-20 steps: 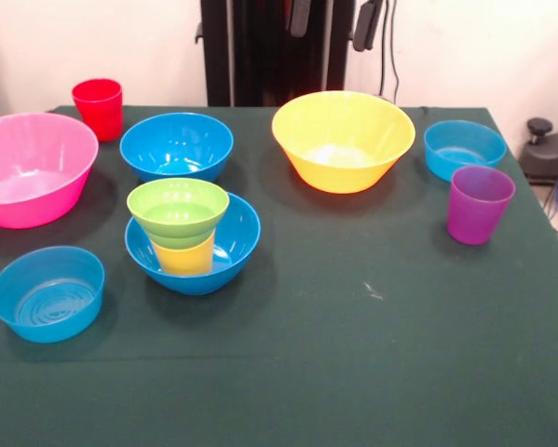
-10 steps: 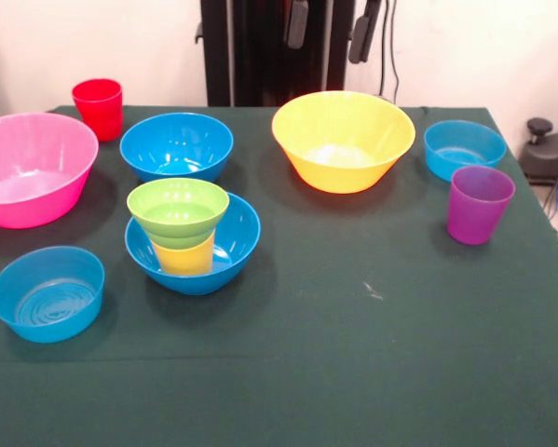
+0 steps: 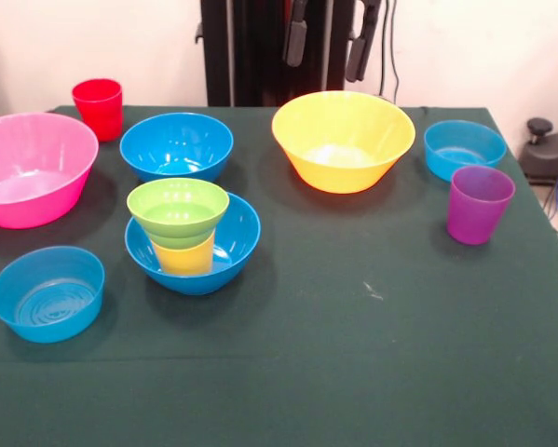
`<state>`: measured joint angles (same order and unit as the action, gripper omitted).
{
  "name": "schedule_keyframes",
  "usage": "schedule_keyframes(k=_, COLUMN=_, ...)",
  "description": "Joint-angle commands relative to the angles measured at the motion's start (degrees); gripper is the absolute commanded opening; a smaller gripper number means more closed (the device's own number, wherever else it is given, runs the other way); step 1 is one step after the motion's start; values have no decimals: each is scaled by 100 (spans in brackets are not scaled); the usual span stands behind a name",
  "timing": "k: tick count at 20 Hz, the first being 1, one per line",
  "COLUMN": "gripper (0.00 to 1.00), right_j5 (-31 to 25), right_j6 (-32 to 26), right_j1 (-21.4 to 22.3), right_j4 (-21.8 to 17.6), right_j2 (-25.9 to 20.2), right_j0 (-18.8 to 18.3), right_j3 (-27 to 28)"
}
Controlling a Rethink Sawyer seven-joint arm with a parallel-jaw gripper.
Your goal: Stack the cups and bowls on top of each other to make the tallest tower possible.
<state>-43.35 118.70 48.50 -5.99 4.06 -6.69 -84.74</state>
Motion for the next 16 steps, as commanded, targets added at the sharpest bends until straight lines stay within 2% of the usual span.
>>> schedule_keyframes(k=1, gripper=100, right_j5=47, right_j6=840, right_j1=-331, right_j4=74, right_j2=-112, right_j0=93, right_j3=-124)
schedule_keyframes(k=8, gripper=100, right_j5=108, right_j6=765, right_j1=-372, right_j4=79, right_j2=-152, right_j0=19, right_j3=-118)
schedule_keyframes(k=16, gripper=100, right_j5=395, right_j6=202, right_j1=-181, right_j4=70, right_j2=-331, right_j0=-401, right_j3=-516)
